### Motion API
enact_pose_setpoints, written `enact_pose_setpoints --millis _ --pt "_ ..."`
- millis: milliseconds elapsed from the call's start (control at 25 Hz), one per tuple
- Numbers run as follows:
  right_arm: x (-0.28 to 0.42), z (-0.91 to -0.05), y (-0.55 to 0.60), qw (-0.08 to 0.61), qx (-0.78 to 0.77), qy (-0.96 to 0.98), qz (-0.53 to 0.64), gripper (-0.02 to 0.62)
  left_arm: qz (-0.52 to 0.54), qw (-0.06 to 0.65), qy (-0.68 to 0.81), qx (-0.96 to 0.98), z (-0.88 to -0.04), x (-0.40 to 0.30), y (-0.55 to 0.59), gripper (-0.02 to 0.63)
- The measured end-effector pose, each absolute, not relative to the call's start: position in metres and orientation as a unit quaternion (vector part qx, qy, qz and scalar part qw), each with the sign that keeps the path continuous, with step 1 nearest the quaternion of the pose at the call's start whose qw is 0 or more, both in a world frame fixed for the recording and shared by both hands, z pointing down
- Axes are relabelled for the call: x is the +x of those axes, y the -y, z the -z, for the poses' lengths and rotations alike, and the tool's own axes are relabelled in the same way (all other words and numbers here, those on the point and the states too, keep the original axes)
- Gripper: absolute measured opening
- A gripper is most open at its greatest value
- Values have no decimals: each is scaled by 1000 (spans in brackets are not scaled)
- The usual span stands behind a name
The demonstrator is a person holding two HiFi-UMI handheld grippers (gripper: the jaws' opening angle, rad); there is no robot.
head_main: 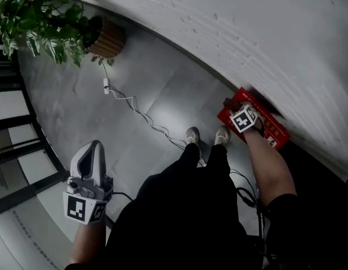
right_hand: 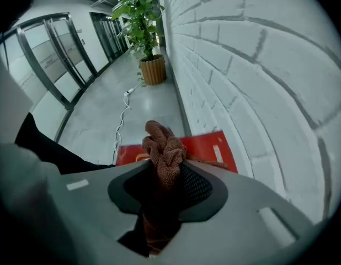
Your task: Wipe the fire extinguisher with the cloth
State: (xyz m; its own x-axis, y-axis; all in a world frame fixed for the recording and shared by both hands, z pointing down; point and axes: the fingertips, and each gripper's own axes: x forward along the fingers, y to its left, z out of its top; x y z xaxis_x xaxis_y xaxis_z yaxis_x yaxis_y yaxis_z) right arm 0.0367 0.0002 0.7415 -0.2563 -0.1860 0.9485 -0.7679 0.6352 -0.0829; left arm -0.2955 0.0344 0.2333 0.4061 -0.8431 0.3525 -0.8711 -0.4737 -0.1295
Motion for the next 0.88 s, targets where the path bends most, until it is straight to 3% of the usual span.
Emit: enact_pose_setpoints --millis 600,720,880 --pt "295 -714 -258 494 547 468 -487 118 -143 11 339 930 -241 -164 24 0" --pt "273 -706 -226 466 564 527 -434 118 -143 4 343 928 -241 -171 23 0" --pt "184 -700 -128 463 504 639 -352 118 -182 -34 347 920 -250 -187 13 0"
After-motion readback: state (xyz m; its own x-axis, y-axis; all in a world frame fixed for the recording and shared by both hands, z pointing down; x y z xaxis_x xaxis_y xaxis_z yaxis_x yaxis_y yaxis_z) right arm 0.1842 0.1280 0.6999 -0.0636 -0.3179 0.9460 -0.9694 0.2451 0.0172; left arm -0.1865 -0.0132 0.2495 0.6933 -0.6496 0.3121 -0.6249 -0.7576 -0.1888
